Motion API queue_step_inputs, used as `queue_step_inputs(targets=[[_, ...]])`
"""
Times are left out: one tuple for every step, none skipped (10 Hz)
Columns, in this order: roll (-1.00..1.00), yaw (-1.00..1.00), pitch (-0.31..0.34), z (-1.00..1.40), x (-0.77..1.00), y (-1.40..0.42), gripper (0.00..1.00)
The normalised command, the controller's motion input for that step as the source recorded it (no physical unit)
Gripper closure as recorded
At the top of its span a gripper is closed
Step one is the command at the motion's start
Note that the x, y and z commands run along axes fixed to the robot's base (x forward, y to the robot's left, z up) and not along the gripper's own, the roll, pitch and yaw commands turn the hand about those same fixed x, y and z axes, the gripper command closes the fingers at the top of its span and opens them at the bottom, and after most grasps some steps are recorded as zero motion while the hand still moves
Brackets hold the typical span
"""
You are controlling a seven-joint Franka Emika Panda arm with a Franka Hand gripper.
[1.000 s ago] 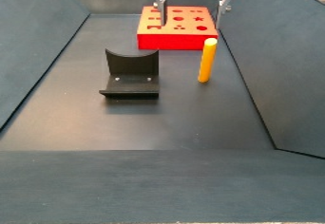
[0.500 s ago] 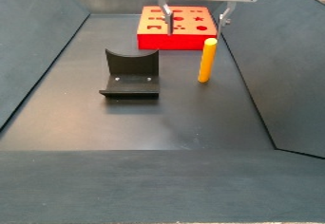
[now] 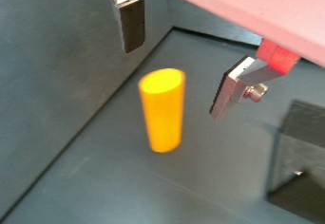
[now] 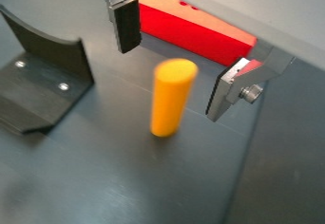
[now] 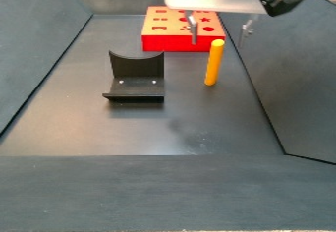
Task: Pick up the oval object. Move up. Move to above the board. Insert the oval object.
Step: Pick up the oval object.
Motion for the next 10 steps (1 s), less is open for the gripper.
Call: queue_step_inputs(targets=[[0.00, -0.11, -0.050, -0.10, -0.40, 0.00, 0.00], [0.00, -0.14, -0.021, -0.09, -0.20, -0.03, 0.00], [0.00, -0.07, -0.001, -0.03, -0.05, -0.01, 0.00], [0.00, -0.03, 0.000, -0.01, 0.00, 0.00, 0.00], [-0.04, -0.05, 0.000, -0.27, 0.00, 0.00, 0.00], [-0.09, -0.07, -0.004, -0.37, 0.00, 0.00, 0.00], [-0.20, -0.08, -0.090, -0.25, 0.00, 0.00, 0.00], [-0.26, -0.08, -0.139, -0.13, 0.00, 0.00, 0.00], [-0.17, -0.05, -0.107, -0.05, 0.00, 0.00, 0.00], [0.00, 0.00, 0.000, 0.00, 0.00, 0.00, 1.00]])
